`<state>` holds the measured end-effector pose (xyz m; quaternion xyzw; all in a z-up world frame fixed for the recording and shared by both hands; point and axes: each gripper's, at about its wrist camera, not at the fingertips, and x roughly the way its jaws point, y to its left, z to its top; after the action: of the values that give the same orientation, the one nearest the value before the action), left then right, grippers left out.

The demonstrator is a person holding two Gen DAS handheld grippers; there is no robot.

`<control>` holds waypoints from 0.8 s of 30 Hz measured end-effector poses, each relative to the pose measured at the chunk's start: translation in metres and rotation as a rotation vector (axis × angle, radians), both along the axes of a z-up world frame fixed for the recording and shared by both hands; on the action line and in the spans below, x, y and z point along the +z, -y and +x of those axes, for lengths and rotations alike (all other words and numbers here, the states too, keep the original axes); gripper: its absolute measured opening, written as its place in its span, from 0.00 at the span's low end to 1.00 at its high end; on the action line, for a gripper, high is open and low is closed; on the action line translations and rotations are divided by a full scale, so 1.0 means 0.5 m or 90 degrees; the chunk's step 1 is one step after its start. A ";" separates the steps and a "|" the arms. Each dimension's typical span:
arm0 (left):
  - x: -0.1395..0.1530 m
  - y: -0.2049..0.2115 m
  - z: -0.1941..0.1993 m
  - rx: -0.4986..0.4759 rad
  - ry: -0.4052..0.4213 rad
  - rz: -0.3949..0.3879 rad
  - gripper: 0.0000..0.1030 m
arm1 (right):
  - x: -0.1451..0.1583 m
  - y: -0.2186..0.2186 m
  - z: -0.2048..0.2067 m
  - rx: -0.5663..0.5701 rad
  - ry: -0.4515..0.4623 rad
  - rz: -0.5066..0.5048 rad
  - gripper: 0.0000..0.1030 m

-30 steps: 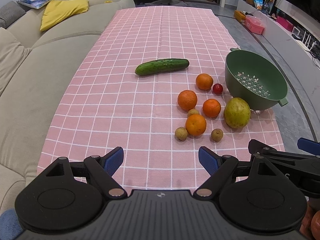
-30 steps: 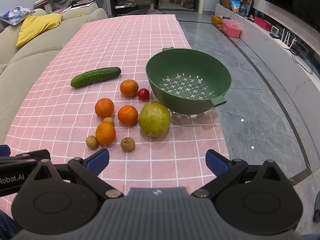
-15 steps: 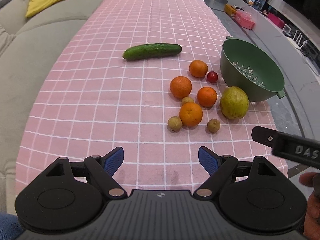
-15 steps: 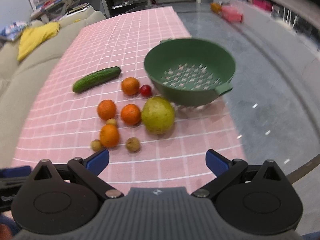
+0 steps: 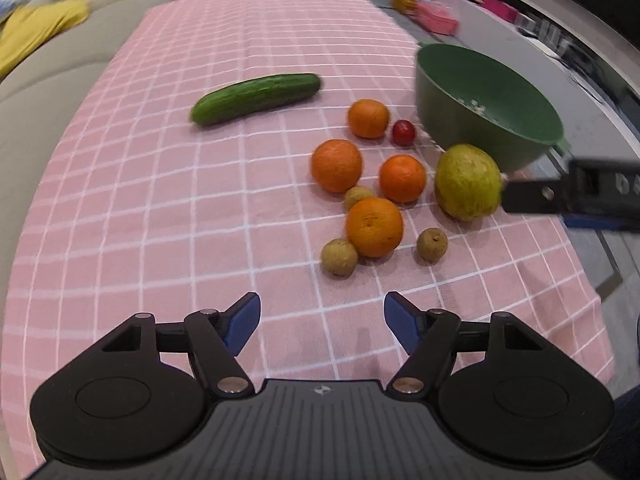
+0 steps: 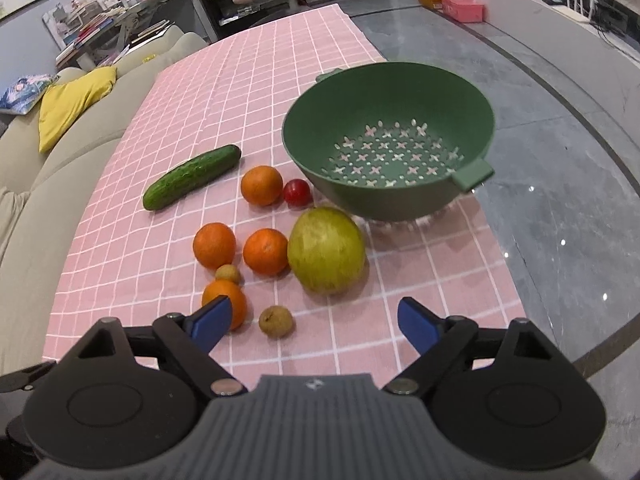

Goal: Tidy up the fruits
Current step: 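Grasp the small brown kiwi with the left tool while the right tool grasps the pear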

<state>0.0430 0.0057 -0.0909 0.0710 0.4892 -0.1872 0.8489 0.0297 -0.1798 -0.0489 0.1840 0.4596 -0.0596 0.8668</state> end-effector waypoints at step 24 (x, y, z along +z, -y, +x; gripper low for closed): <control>-0.080 0.017 0.083 -0.171 0.024 -0.069 0.51 | -0.102 0.035 0.124 -0.036 -0.042 0.014 0.79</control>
<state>0.0844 -0.0028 -0.1308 0.0932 0.4484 -0.3241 0.8278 0.0915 -0.1973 -0.1000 0.2048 0.4828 -0.0851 0.8472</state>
